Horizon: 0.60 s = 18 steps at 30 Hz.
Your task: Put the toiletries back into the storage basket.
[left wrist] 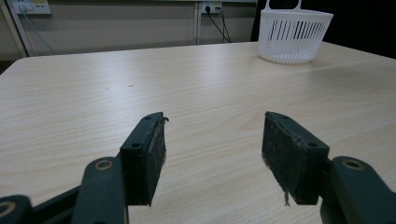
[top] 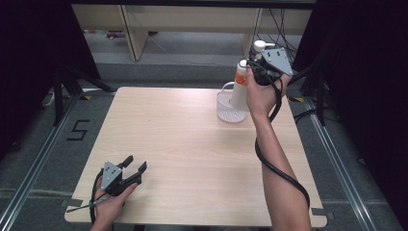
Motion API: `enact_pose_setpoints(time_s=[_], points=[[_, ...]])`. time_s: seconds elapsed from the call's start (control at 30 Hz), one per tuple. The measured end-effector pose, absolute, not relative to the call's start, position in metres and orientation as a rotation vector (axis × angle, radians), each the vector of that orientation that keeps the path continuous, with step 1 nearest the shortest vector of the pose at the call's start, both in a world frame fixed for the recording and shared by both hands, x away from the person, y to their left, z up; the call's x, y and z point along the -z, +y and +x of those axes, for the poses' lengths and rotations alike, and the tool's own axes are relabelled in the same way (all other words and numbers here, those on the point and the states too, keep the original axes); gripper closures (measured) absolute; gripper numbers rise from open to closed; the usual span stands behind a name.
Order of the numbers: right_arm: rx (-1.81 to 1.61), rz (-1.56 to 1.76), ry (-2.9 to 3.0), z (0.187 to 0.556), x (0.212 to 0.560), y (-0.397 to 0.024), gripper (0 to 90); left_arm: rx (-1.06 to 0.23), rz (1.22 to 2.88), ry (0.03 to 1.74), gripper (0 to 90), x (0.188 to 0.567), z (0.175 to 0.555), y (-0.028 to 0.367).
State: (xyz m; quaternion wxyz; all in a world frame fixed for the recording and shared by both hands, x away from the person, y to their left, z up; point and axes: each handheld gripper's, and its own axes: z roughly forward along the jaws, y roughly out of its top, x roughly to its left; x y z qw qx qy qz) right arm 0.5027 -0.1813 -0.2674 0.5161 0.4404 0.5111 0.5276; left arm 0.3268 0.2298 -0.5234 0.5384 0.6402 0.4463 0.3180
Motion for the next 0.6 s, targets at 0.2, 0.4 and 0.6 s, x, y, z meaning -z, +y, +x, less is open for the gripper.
enact_pose_setpoints(time_s=[0.2, 0.4, 0.6], points=[[-1.265, 1.049, 1.221, 0.5049, 0.2654, -0.1811, 60.2, -0.756, 1.524, 1.062, 39.1, 0.5234, 0.3269, 0.2295], [-1.269, 1.051, 1.225, 0.5079, 0.2638, -0.1802, 60.1, -0.755, 1.524, 1.062, 39.1, 0.5234, 0.327, 0.2296], [-1.267, 1.046, 1.224, 0.511, 0.2629, -0.1791, 60.1, -0.755, 1.523, 1.061, 39.1, 0.5233, 0.3269, 0.2298]])
